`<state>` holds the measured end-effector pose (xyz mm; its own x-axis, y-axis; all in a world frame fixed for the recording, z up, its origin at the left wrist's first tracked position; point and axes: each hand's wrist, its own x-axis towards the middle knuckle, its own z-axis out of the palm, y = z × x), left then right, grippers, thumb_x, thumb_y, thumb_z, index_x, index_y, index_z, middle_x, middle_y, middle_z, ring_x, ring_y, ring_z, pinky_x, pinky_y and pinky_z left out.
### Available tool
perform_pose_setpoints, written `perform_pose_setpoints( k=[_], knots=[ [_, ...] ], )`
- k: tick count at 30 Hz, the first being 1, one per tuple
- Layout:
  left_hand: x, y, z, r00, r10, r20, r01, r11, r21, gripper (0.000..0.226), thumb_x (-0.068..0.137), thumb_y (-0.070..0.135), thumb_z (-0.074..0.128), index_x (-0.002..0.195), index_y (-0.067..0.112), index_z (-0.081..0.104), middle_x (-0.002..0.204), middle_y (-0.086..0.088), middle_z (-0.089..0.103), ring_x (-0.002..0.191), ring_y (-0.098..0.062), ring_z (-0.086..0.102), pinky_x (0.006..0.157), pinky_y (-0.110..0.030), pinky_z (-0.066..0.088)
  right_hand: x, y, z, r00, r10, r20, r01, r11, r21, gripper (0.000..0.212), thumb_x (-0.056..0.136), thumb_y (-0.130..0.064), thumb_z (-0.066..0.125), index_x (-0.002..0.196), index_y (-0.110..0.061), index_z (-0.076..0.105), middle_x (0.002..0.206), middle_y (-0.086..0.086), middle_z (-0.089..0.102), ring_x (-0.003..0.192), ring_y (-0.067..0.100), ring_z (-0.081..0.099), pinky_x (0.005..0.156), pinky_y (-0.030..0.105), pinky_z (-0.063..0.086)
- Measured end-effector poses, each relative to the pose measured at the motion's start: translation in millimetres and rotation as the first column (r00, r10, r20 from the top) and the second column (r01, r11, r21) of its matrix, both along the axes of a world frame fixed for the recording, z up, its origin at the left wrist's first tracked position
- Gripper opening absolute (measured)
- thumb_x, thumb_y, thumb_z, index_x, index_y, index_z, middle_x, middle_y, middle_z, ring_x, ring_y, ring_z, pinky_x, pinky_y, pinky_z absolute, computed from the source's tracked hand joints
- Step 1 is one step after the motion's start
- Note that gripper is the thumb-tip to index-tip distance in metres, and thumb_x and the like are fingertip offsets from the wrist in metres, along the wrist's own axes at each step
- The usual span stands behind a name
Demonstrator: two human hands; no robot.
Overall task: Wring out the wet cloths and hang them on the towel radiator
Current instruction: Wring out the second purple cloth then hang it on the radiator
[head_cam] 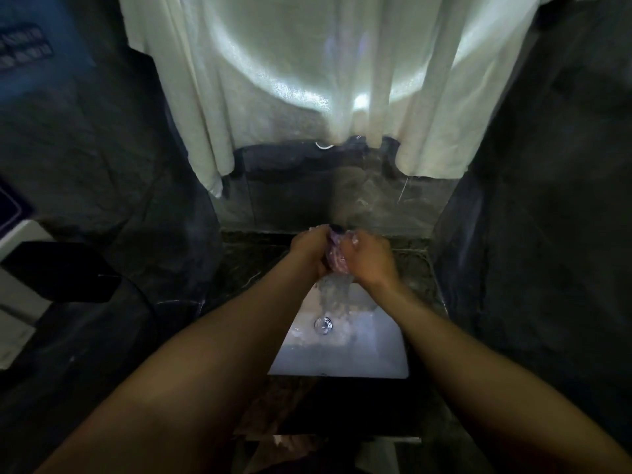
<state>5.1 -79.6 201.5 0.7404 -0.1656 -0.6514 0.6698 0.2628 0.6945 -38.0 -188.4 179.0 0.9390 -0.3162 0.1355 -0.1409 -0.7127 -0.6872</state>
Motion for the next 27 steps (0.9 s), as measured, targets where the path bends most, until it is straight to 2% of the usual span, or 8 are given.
perform_pose_setpoints(
  k=[3,10,13,16,19,21,25,27],
  knots=[
    [3,-1,2,0.997,-0.065,-0.051,0.068,0.996,0.064,0.038,0.098,0.028,0.054,0.126,0.002,0.058,0.125,-0.013,0.064,0.112,-0.037,0.060,0.067,-0.039,0.051,0,3,7,0.997,0.070,0.033,-0.059,0.963,-0.264,0.034,0.100,-0.038,0.052,0.096,-0.008,0.069,0.090,0.005,0.065,0.081,0.020,0.061,0.071,0.029,0.044],
    [-11,3,4,0.987,-0.157,-0.034,0.155,0.986,-0.055,0.035,0.102,0.024,0.040,0.117,0.001,0.061,0.131,-0.019,0.060,0.126,-0.036,0.052,0.112,-0.044,0.038,-8,-18,1,0.952,0.305,0.024,-0.250,0.819,-0.516,0.046,0.093,-0.027,0.067,0.133,-0.009,0.056,0.126,0.016,0.057,0.111,0.032,0.059,0.090,0.035,0.047],
    [-10,11,4,0.978,-0.207,0.006,0.205,0.964,-0.170,0.041,0.089,0.018,0.043,0.121,0.000,0.061,0.122,-0.023,0.065,0.116,-0.041,0.058,0.104,-0.057,0.044,-7,-28,1,0.948,0.243,0.204,-0.193,0.952,-0.239,0.042,0.094,-0.027,0.064,0.132,-0.015,0.053,0.121,0.010,0.060,0.107,0.025,0.060,0.088,0.032,0.047],
    [-5,16,5,0.981,-0.180,0.071,0.191,0.955,-0.227,0.036,0.089,0.011,0.041,0.115,0.000,0.063,0.116,-0.025,0.067,0.108,-0.041,0.062,0.097,-0.058,0.049,-7,-24,12,0.978,0.017,0.210,-0.086,0.943,0.322,0.056,0.092,-0.028,0.070,0.140,-0.022,0.042,0.116,-0.007,0.061,0.096,0.003,0.061,0.083,0.014,0.049],
    [-3,17,8,0.949,-0.192,0.250,0.242,0.952,-0.188,0.022,0.087,0.005,0.046,0.098,0.007,0.064,0.104,-0.021,0.068,0.099,-0.037,0.064,0.093,-0.056,0.052,6,-31,21,0.997,-0.075,-0.024,0.056,0.462,0.885,0.050,0.098,-0.048,0.052,0.128,-0.009,0.061,0.117,0.016,0.070,0.104,0.027,0.069,0.093,0.037,0.054],
    [-1,21,9,0.893,-0.228,0.388,0.261,0.965,-0.033,0.022,0.083,0.002,0.053,0.099,0.009,0.066,0.100,-0.019,0.066,0.095,-0.035,0.063,0.090,-0.054,0.053,11,-40,22,0.965,-0.054,-0.258,0.262,0.096,0.960,0.062,0.096,-0.056,0.037,0.124,-0.008,0.067,0.117,0.021,0.070,0.110,0.039,0.067,0.101,0.054,0.049],
    [-4,22,14,0.756,-0.266,0.598,0.231,0.963,0.137,0.039,0.065,0.005,0.061,0.103,0.003,0.070,0.091,-0.017,0.067,0.082,-0.026,0.063,0.078,-0.040,0.055,10,-36,26,0.925,0.086,-0.370,0.366,0.053,0.929,0.052,0.102,-0.025,0.032,0.091,0.002,0.076,0.089,0.019,0.076,0.080,0.035,0.074,0.072,0.047,0.061],
    [-3,24,14,0.698,-0.298,0.652,0.237,0.954,0.182,0.035,0.063,0.005,0.063,0.096,0.007,0.072,0.086,-0.013,0.068,0.080,-0.024,0.063,0.077,-0.040,0.055,2,-25,36,0.917,0.171,-0.362,0.351,0.089,0.932,0.036,0.095,-0.017,0.042,0.083,0.000,0.072,0.076,0.015,0.074,0.080,0.031,0.068,0.077,0.041,0.057]
  ],
)
